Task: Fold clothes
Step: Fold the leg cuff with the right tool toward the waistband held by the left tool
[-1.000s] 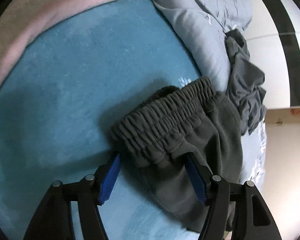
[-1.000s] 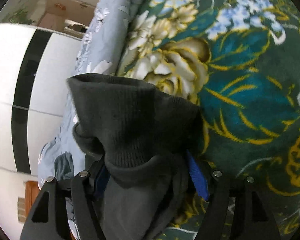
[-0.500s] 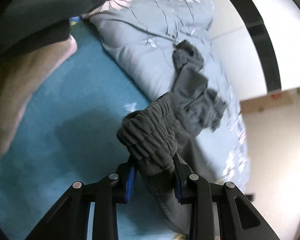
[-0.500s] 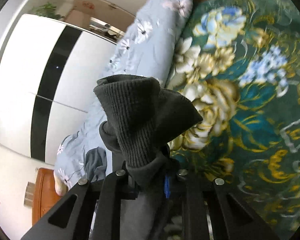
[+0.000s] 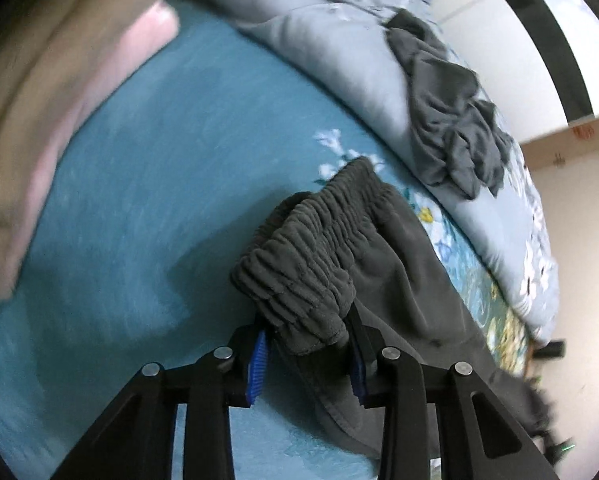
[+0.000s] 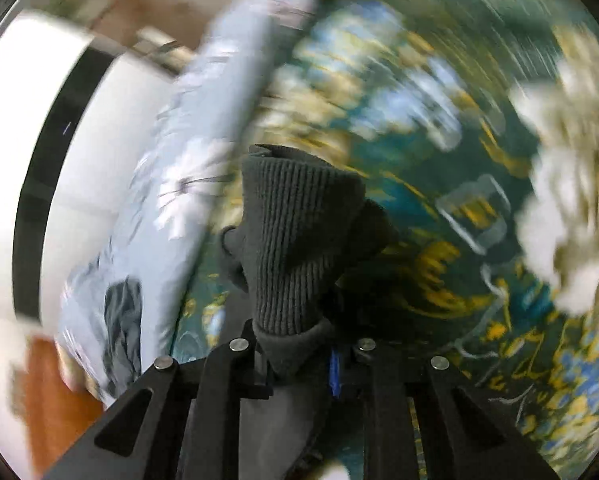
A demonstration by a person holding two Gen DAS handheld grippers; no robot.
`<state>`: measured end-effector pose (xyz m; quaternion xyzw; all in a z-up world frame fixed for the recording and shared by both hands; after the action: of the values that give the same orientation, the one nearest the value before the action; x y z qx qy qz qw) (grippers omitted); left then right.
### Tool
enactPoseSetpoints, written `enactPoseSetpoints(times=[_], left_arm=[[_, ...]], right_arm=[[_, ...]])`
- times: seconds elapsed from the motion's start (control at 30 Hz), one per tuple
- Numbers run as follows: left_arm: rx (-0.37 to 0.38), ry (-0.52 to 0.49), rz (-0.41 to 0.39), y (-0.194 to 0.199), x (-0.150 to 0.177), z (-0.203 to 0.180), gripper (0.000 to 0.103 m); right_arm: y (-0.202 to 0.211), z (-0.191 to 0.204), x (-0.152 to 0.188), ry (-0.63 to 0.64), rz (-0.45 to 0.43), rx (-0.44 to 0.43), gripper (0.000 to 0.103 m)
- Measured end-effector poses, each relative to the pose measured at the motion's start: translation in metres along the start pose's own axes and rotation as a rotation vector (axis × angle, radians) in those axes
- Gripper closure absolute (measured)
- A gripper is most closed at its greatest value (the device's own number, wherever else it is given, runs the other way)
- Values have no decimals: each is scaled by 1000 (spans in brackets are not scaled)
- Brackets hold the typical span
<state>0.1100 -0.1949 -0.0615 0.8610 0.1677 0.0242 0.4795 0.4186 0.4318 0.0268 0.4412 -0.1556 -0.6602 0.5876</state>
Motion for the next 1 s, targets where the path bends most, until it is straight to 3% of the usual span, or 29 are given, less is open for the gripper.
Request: enactPoseSetpoints(times=[0.1, 0.2, 0.33, 0.5, 0.67, 0.77, 0.8, 0.83, 1.0], left_arm=[[-2, -21, -4, 4, 1, -4, 67], [-4, -43, -9, 7, 2, -9, 67], [-5, -67, -12, 11, 4, -14, 67], [5, -63, 10, 8, 4, -14, 66], [16, -66, 32, 4, 4, -11, 65], [24, -52, 41, 1, 4, -6, 62], [25, -48, 44, 0, 4, -4, 62], [26, -46, 47, -1, 4, -3, 62], [25, -49, 66, -3, 5, -1, 61]], right_arm=[[30, 74, 24, 259, -67, 7, 83], [30, 141, 67, 488, -56, 14, 83], [4, 200, 149, 756, 73, 23, 83], [-58, 229, 242, 996, 268, 98, 83], [-77, 221, 285, 1098, 356, 175, 78], [-62, 217, 285, 1096, 367, 127, 62], [-56, 216, 285, 1093, 370, 106, 48], [-51, 215, 284, 1090, 372, 86, 43], [-22, 210, 281, 1074, 385, -14, 42]])
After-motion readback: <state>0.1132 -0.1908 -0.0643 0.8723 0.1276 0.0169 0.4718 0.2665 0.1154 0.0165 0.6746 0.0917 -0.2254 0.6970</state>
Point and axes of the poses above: each gripper's, at about its wrist camera, not at the fingertips, and y roughly against the way its jaws point, z to its left, x to its underside, the point moved 1 cm from there along -y, roughly the way its jaws point
